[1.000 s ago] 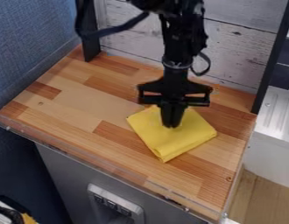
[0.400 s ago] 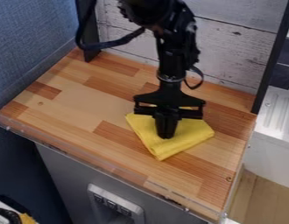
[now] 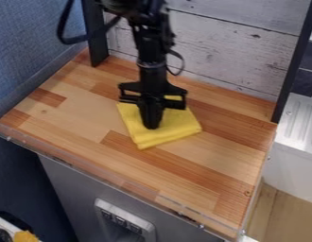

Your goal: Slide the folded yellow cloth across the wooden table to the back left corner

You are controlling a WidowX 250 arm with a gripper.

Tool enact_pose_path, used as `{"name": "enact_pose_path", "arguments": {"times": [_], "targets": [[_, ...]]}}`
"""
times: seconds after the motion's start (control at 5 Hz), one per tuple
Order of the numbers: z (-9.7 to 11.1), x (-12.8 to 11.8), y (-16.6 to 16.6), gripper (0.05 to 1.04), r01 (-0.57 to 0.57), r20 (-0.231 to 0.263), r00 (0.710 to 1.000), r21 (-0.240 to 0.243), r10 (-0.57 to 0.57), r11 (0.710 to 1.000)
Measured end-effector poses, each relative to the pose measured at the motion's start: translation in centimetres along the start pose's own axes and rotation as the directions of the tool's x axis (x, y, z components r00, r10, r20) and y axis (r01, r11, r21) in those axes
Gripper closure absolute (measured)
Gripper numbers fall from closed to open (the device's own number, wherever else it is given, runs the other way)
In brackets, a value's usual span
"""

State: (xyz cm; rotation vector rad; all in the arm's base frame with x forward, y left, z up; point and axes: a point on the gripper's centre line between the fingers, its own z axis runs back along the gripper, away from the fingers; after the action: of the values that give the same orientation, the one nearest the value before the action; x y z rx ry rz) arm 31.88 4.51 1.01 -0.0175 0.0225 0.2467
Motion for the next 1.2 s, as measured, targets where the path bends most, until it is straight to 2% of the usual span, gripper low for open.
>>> {"name": "enact_pose_path", "arguments": {"times": [0.4, 1.2], "targets": [[0.2, 2.5, 5.5, 1.02, 0.112, 0.008, 0.994, -0.018, -0.112, 0.994], [0.6, 5.3, 10.6, 0.995, 0.225, 0.024, 0.974, 0.016, -0.225, 0.974]]}}
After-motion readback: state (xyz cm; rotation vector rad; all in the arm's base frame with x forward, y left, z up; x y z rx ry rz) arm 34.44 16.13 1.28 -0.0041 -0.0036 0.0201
